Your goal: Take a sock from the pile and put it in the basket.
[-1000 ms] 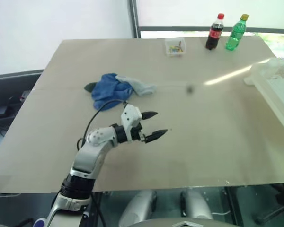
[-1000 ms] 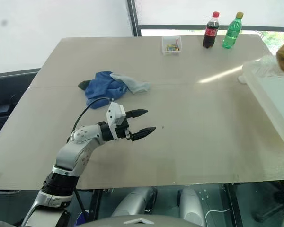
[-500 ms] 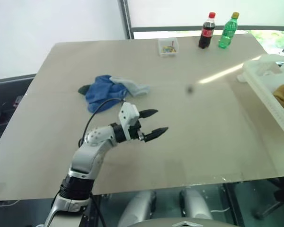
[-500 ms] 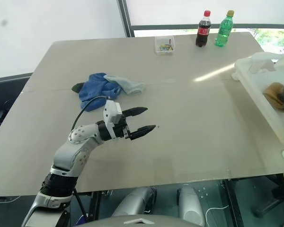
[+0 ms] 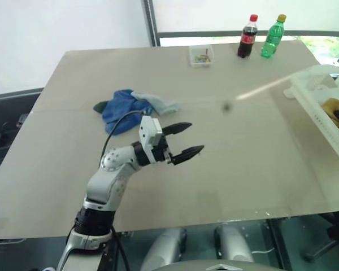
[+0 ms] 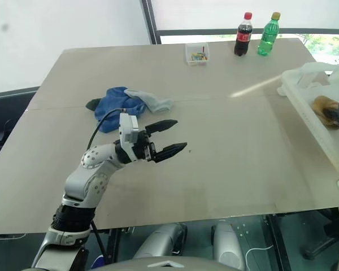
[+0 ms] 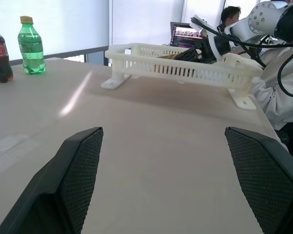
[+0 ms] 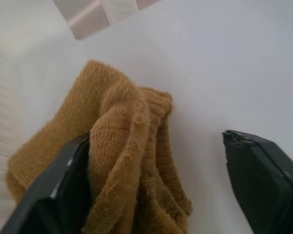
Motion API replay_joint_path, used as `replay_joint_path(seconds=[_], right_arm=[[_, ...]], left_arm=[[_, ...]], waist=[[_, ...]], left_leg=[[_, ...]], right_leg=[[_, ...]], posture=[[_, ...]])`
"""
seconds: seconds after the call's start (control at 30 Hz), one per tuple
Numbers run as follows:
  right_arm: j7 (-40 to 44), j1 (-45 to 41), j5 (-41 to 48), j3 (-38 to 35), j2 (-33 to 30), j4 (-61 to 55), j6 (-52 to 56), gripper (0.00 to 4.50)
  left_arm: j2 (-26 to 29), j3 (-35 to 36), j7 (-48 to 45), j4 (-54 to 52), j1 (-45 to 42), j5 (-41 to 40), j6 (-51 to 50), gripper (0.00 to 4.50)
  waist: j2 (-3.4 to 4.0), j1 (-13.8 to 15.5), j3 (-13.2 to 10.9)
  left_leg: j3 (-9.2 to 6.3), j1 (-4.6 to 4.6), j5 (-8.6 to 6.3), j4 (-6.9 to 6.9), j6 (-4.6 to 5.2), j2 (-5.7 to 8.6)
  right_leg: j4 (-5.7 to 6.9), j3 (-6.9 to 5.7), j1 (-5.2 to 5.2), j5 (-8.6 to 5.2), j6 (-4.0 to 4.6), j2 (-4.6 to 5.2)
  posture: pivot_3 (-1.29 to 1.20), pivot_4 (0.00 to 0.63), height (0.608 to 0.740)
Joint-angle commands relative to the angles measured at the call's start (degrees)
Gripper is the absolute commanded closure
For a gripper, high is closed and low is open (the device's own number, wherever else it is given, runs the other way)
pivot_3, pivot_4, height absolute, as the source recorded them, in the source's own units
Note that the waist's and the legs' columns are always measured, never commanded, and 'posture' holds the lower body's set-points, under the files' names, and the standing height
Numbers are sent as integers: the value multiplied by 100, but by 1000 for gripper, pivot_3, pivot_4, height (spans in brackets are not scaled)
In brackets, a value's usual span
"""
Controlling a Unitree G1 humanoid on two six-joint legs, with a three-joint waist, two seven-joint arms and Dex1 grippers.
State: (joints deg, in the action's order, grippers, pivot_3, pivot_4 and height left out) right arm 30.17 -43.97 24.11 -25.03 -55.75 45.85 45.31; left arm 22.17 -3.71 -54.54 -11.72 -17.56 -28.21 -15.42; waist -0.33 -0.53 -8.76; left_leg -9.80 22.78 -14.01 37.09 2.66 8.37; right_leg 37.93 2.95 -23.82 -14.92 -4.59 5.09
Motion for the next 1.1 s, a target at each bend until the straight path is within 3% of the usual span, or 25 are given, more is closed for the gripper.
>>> replay_joint_path(seconds=[0.03,0.17,0.37,0.43,0.57,0.67,0.73,1.1], right_arm=[[-85,213,514,-851,-139,-702,320,39],[-179,914,881,-1505,-28,-1607,670,39],[440,2431,1423,-1800,605,-4571,141,39],[339,2753,1821,-1817,1114,-5603,112,39],[431,3632,1151,-829,1789,-6851,-945,39],[766,4348,138,349,1705,-7052,-1909,39],[977,4712,-196,714,1680,-6993,-2390,39],[1409,5383,-231,786,1791,-6736,-3072,39]], left_arm=[[-19,14,71,-103,-104,-27,21,272],[-15,65,309,-101,-170,-63,-229,272],[218,112,831,-126,-35,476,-204,272],[300,128,947,-118,147,600,-233,272],[231,372,860,10,562,497,173,272],[475,615,866,-57,960,597,398,272],[631,880,806,-152,1231,401,318,272],[1379,1725,360,-570,2253,-154,61,272]], waist=[[0,11,0],[0,74,0],[9,74,6],[18,8,11],[16,17,13],[16,25,13],[18,36,14],[17,136,14]], left_leg=[[0,0,0,0,0,0],[-5,4,-1,4,1,0],[0,-2,-2,11,2,-4],[1,-5,-2,9,1,-14],[0,-7,-2,14,2,-9],[0,-7,-2,17,2,-7],[1,-8,-2,17,1,-6],[-2,-17,-4,14,1,-8]], right_leg=[[0,0,0,0,0,0],[-1,-5,1,0,0,0],[8,2,1,1,-2,-5],[10,5,1,1,-2,-12],[8,5,5,4,-7,-9],[8,4,5,5,-9,-9],[10,4,4,5,-9,-8],[6,2,14,5,-8,-9]], posture=[[0,150,740],[0,150,740],[0,150,740],[0,150,740],[0,150,740],[0,150,740],[0,150,740],[0,150,740]])
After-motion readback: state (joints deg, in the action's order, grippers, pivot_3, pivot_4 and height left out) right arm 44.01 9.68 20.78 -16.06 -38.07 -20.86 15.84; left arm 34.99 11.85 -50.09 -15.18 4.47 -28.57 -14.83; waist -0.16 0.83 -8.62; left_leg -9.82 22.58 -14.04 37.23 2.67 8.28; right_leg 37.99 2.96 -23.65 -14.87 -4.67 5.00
